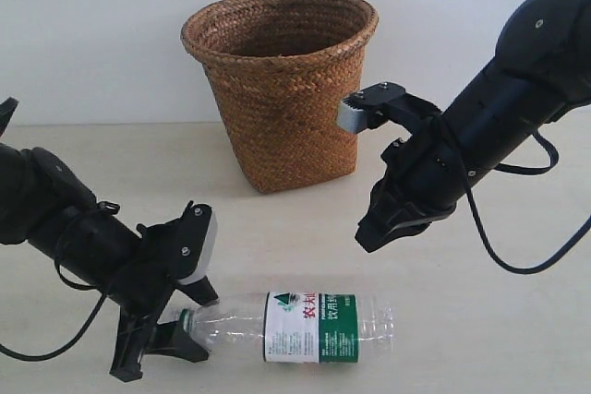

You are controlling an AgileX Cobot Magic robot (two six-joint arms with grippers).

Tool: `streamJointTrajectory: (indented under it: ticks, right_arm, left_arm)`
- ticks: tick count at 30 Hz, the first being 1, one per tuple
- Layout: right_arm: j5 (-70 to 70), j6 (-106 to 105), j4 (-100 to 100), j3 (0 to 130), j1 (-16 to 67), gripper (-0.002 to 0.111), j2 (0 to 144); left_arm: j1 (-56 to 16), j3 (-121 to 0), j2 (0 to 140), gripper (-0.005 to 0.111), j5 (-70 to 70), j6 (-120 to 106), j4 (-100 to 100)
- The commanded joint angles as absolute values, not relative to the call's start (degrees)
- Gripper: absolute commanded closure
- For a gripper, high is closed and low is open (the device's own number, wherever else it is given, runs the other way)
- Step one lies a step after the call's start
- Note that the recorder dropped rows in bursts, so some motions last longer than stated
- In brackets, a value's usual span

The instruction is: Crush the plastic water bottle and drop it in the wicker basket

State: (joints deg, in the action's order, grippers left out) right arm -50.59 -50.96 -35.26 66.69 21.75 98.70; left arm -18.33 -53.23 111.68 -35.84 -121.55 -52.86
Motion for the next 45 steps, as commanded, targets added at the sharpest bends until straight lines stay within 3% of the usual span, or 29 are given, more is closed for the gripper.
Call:
streamJointTrajectory:
  ticks: [1,5,10,25,45]
  right_arm:
    - [-50.26,-51.48,-35.92,66.90,21.97,0.108,98.63]
    - [-50.56,-51.48,-37.14,66.90,21.97,0.108,98.89]
    - [-50.74,-49.82,-39.34,66.90,24.66,0.108,101.58]
    - [-54.16,-33.80,-40.66,77.52,30.91,0.108,114.07]
    - [-58.26,-20.89,-25.81,84.15,30.86,0.108,128.43]
  left_arm:
    - [-18.68,-53.08,113.14,0.049,-34.77,-122.13,-53.81]
    - [-18.68,-53.08,113.40,0.062,-34.50,-122.13,-53.81]
    - [-18.68,-53.08,113.40,0.102,-35.74,-121.32,-53.81]
    - [-18.68,-53.08,113.40,0.102,-34.10,-112.13,-53.69]
    - [-18.68,-53.08,113.40,0.102,-34.10,-111.34,-53.69]
